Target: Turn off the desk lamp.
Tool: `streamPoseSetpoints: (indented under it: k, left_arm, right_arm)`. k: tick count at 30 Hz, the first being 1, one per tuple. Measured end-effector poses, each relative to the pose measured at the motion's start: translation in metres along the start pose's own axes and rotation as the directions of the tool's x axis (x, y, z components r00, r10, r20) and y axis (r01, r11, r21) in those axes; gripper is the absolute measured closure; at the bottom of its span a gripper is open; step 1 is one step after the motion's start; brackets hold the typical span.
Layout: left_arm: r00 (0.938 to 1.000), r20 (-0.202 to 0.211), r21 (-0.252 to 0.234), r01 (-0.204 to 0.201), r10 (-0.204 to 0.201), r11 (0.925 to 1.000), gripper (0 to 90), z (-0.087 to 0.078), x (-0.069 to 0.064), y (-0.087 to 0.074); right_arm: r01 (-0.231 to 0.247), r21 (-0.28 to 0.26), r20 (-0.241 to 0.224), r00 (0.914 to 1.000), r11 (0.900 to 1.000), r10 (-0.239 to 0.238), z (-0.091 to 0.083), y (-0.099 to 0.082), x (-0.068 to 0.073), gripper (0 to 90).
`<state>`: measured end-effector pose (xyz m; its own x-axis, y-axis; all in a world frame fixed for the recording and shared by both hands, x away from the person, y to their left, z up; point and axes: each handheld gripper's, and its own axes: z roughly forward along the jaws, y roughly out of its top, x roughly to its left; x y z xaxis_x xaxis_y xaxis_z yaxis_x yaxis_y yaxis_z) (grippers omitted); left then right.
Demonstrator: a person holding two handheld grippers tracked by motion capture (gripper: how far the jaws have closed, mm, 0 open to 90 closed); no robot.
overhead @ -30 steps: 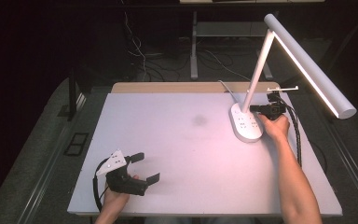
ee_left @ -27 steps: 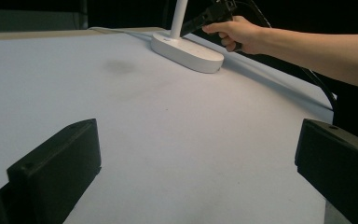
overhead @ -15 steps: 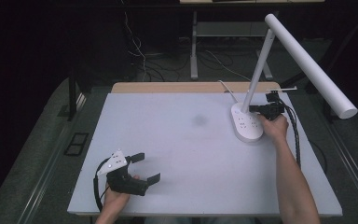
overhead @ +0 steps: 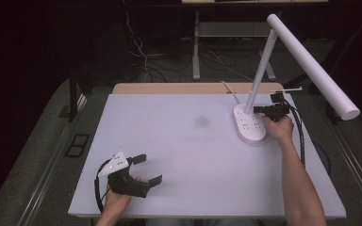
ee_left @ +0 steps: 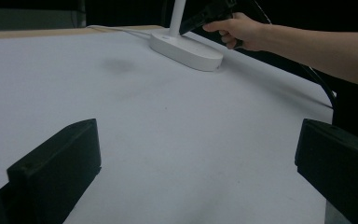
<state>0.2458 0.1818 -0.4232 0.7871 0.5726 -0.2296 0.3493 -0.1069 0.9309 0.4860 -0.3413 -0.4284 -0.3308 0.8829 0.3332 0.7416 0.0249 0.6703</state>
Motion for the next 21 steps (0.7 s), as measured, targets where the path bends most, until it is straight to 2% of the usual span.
streamPoseSetpoints:
  k: [5,8,10,12,21]
  left_arm:
    - [1.0,0.001,0.002,-0.006,0.006,1.0,0.0,-0.001,-0.001,0.0]
    - [1.0,-0.002,0.0,-0.006,0.006,1.0,0.0,-0.002,0.0,0.0]
    - [1.0,-0.003,-0.005,-0.002,0.002,1.0,0.0,-0.003,0.0,0.0]
    - [1.0,-0.003,-0.004,-0.006,0.006,1.0,0.0,-0.003,0.0,0.0]
    - [0.9999,0.002,-0.004,-0.011,0.011,0.9999,0.0,-0.005,-0.001,0.001]
  right_arm:
    - [-0.016,-0.017,-0.012,0.9998,0.9997,0.016,-0.004,0.0,0.0,90.0]
    - [0.018,-0.031,-0.011,0.9998,0.9994,-0.018,-0.009,0.002,0.003,90.0]
    - [0.016,-0.031,-0.014,0.9998,0.9994,-0.016,-0.01,0.002,0.005,90.0]
    - [0.038,-0.035,-0.008,0.9992,0.9987,-0.038,-0.014,0.002,0.007,90.0]
    - [0.035,-0.042,-0.014,0.9993,0.9985,-0.035,-0.026,-0.002,0.012,90.0]
